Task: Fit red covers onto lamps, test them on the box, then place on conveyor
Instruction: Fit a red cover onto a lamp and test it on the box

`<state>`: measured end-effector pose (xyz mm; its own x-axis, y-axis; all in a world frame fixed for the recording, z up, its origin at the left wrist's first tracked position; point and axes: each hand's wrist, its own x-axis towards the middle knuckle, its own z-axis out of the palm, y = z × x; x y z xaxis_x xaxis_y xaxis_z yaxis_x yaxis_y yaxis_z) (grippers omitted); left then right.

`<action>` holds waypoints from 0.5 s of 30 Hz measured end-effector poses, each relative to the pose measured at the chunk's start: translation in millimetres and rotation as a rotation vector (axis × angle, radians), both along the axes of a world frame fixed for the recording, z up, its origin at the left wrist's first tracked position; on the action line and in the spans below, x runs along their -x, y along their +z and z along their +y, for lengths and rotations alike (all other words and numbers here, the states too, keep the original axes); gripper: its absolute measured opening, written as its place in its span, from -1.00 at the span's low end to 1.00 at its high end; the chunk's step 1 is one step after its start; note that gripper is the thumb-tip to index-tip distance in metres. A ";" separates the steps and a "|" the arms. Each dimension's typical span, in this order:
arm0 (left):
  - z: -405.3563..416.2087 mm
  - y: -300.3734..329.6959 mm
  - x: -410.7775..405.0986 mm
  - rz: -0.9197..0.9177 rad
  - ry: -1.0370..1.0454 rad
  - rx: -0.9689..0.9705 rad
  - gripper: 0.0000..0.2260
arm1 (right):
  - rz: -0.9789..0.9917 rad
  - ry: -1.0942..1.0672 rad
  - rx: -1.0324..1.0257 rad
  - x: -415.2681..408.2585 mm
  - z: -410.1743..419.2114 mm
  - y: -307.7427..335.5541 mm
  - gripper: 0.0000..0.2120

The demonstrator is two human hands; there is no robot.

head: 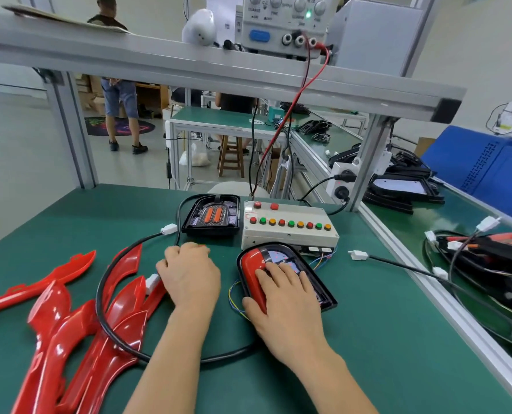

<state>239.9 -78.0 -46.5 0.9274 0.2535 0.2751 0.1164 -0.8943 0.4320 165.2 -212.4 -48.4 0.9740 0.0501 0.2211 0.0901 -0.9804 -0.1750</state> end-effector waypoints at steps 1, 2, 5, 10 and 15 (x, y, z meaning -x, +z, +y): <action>0.3 -3.0 -0.3 0.024 0.000 -0.038 -0.72 | -0.001 -0.002 0.002 -0.1 -0.2 -0.4 -0.46; -0.5 -5.4 -0.5 0.043 -0.004 -0.067 -0.73 | -0.002 -0.005 0.003 -0.1 -0.2 -0.7 -0.46; -2.1 -8.4 -2.2 0.099 0.006 -0.139 -0.74 | 0.001 -0.010 -0.010 0.5 0.2 -0.9 -0.46; -3.2 -9.1 -2.6 0.158 0.018 -0.177 -0.78 | 0.028 -0.012 -0.037 0.6 -0.3 1.9 -0.46; -7.3 2.5 0.2 0.036 -0.050 -0.027 -0.70 | 0.059 -0.009 -0.076 -0.1 -2.5 7.4 -0.49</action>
<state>239.6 -85.2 -44.0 0.9482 0.1993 0.2475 0.0859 -0.9107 0.4041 165.3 -214.9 -41.0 0.9857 0.0268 0.1665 0.0690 -0.9649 -0.2534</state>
